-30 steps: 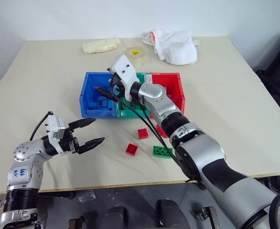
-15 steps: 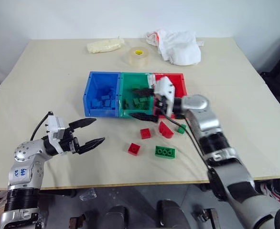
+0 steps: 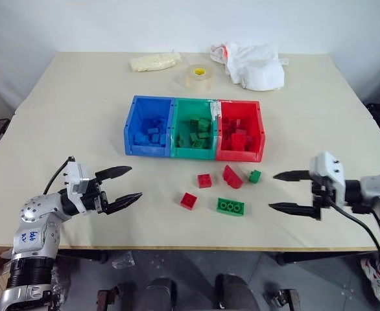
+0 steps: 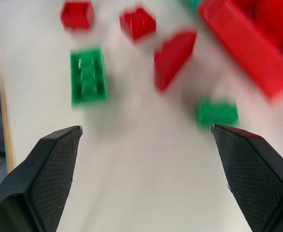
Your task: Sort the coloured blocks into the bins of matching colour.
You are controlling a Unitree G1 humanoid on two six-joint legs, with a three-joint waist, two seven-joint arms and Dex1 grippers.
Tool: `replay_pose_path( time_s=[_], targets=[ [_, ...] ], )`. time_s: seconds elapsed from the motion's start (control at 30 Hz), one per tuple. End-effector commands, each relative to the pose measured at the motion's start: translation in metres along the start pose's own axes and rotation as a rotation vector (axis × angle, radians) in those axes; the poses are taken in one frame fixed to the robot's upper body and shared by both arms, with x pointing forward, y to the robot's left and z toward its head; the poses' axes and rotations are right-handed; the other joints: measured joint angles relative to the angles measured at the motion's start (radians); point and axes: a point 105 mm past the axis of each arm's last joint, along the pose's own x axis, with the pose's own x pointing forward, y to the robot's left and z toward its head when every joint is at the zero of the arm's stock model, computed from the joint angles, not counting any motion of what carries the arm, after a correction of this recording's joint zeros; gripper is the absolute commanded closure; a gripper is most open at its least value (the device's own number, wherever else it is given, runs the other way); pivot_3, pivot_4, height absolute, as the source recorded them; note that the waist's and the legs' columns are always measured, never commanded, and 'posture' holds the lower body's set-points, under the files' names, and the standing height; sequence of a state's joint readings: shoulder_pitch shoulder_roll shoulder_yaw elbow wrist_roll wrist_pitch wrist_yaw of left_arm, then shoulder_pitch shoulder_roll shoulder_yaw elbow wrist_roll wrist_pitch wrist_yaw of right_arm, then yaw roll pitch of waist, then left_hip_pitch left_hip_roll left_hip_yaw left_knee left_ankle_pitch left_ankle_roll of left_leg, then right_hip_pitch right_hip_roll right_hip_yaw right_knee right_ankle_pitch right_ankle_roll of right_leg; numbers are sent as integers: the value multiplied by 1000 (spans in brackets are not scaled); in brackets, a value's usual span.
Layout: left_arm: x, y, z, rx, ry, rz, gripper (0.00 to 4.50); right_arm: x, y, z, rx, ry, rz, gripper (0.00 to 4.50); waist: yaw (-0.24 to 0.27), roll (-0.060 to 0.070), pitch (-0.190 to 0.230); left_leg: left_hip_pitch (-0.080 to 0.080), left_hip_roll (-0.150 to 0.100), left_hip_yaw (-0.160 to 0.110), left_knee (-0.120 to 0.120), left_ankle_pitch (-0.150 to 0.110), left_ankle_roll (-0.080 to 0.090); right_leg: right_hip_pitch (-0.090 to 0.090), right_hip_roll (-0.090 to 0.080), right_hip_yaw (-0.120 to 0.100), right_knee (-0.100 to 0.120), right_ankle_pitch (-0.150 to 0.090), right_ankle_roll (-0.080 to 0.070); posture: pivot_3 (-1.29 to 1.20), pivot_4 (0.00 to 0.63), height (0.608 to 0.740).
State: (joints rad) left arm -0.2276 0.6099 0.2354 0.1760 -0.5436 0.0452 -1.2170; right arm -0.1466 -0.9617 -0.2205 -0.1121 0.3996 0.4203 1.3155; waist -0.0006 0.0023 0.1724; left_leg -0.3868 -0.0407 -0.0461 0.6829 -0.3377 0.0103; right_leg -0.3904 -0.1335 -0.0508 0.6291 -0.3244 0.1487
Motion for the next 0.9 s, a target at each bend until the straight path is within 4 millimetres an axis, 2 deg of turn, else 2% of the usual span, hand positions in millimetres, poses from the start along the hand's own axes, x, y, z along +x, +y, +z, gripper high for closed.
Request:
replay_pose_path(
  time_s=[0.03, 0.17, 0.37, 0.57, 0.73, 0.83, 0.9],
  targets=[
    [-3, 2, 7, 29, -11, -7, 0, -11, 3, 8, -44, 0, -18, 11, -1, 0, 0, 0, 0, 1, 0, 0, 0, 0, 0, 0, -1, 0, 0, 0, 150, 740],
    [-1, 4, 8, 33, -12, -12, 0, -3, 5, 15, -56, -19, -11, 11, -1, 0, 0, 0, 1, 2, 0, 0, 0, 0, 0, 0, -1, 0, 0, 0, 150, 740],
    [-1, 5, 11, 45, -15, -15, 0, 32, 19, 26, -98, -23, 103, 11, -1, 0, 0, 0, 1, 1, 0, 0, 0, 0, 0, 0, -1, 0, 0, 0, 150, 740],
    [0, -5, 8, 51, -4, -36, 0, 78, 30, 19, -130, 34, 209, 11, -1, 0, 0, 0, 1, 0, 0, 0, 0, -1, 0, 0, -1, 0, 0, 0, 150, 740],
    [-1, -7, 10, 58, -2, -36, 0, 99, 28, 12, -126, 79, 233, 11, 1, 0, 0, 0, 0, -1, 1, 0, 0, 0, 0, 0, -1, 0, 0, 0, 150, 740],
    [-2, -9, 11, 63, -1, -28, 0, 106, 26, 15, -131, 57, 236, 589, -2, 0, 0, 0, 0, -1, 1, 0, 0, 0, 0, 0, -1, 0, 0, 0, 150, 740],
    [-4, -10, 11, 62, 1, -22, 0, 109, 24, 18, -135, 44, 227, 1281, -2, 0, 0, 0, 0, -1, 0, 0, 0, 0, 0, 0, -1, 0, 0, 0, 150, 740]
  ],
)
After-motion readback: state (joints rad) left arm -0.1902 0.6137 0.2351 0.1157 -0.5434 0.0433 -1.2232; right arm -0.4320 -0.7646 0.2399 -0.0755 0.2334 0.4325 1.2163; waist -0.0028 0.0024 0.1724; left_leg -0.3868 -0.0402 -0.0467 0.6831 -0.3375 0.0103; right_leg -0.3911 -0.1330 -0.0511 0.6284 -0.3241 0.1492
